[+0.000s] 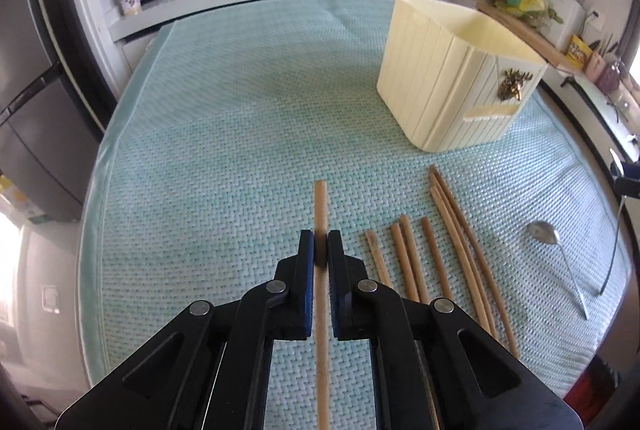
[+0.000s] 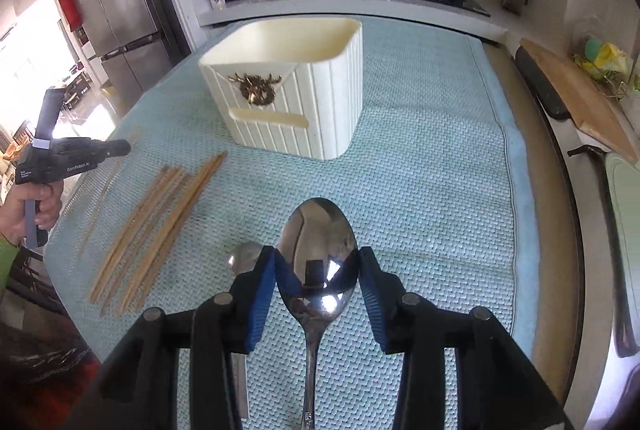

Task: Organize utensils
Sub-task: 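Carry the spoon into the cream holder and open the right tool while the left drops its chopstick in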

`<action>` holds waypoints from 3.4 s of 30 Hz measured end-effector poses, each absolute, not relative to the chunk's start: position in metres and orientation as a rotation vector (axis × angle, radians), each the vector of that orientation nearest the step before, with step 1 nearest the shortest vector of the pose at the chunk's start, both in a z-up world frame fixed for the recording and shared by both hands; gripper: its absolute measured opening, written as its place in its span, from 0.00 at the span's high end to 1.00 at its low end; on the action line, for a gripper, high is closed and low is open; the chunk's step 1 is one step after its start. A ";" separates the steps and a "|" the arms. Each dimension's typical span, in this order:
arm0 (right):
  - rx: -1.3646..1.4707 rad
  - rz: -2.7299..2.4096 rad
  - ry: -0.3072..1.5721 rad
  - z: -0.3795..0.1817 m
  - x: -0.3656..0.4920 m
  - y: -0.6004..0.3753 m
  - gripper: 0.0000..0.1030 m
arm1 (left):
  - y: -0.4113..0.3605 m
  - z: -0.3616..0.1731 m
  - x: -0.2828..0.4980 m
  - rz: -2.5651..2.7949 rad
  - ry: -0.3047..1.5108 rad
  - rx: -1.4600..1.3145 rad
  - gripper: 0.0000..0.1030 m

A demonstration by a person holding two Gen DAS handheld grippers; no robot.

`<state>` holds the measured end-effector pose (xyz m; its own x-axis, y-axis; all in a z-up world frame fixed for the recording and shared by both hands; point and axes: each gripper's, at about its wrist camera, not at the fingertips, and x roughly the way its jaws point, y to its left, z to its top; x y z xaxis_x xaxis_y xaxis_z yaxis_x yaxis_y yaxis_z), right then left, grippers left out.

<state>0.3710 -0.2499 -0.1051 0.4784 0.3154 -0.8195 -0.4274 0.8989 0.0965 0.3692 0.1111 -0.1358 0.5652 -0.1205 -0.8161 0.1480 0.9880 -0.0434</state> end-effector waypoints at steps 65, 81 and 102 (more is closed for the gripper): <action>-0.095 0.436 0.463 0.103 0.428 -0.219 0.60 | 0.084 0.097 0.424 -0.265 0.489 -0.146 0.96; -0.008 0.420 0.686 0.006 0.546 -0.188 0.60 | 0.022 0.013 0.552 -0.127 0.518 -0.208 0.96; 0.063 0.345 0.854 -0.051 0.597 -0.191 0.44 | 0.017 -0.035 0.547 -0.099 0.654 -0.127 0.42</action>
<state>0.5973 -0.1907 -0.0506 0.6050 0.3233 -0.7276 -0.2730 0.9427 0.1919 0.5471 0.0172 -0.0350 0.7895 -0.1317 -0.5995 0.0518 0.9875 -0.1488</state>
